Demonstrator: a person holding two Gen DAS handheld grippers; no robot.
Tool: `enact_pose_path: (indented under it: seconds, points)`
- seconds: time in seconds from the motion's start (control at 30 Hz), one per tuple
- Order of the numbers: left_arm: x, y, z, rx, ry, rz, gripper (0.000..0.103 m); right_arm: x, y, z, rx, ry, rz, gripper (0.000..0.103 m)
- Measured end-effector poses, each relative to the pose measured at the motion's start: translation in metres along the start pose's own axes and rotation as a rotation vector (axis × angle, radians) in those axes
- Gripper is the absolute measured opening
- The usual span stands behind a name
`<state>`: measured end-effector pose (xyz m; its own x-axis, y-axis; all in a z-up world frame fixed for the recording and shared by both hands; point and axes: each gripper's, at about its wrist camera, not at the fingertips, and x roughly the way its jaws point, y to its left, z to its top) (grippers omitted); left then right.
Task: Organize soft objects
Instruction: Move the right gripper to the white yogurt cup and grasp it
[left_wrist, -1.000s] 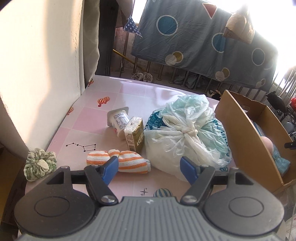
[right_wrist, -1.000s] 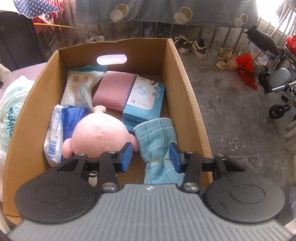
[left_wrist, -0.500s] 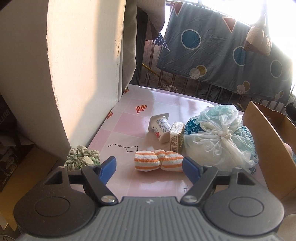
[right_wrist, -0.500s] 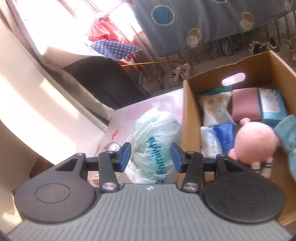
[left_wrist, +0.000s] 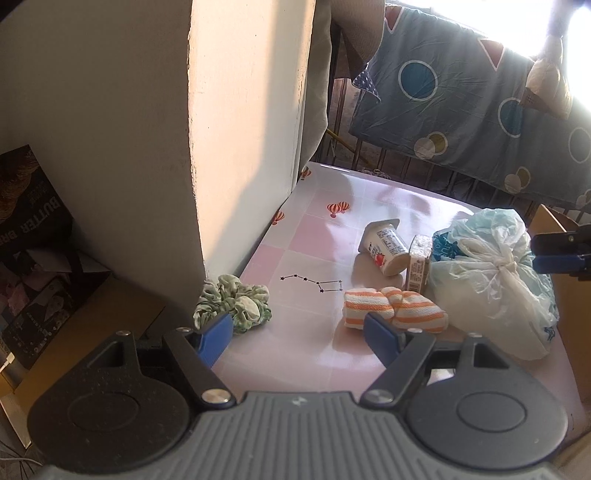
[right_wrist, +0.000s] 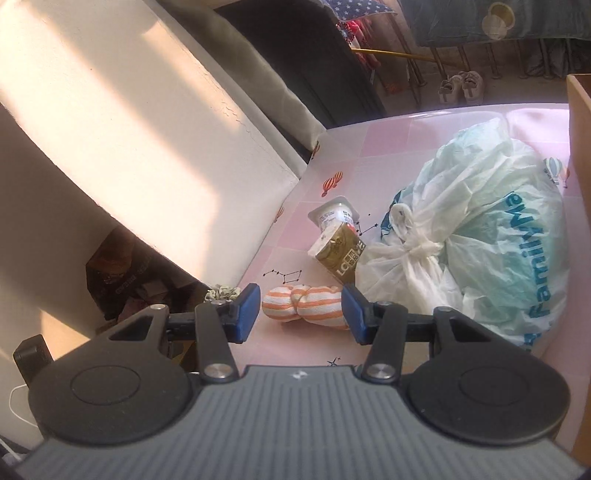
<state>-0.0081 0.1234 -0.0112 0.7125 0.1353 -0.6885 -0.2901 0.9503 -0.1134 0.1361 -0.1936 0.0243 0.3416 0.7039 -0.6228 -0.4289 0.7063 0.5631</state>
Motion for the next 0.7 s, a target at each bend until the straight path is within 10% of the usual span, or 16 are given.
enact_pose_path:
  seconds: [0.3, 0.7]
  points:
    - [0.085, -0.016, 0.083, -0.166, 0.206, -0.270, 0.079, 0.077, 0.015, 0.081, -0.007, 0.080, 0.058, 0.071]
    - [0.225, -0.051, 0.112, -0.339, 0.483, -0.327, 0.071, 0.228, -0.051, 0.142, 0.205, 0.356, -0.023, 0.071]
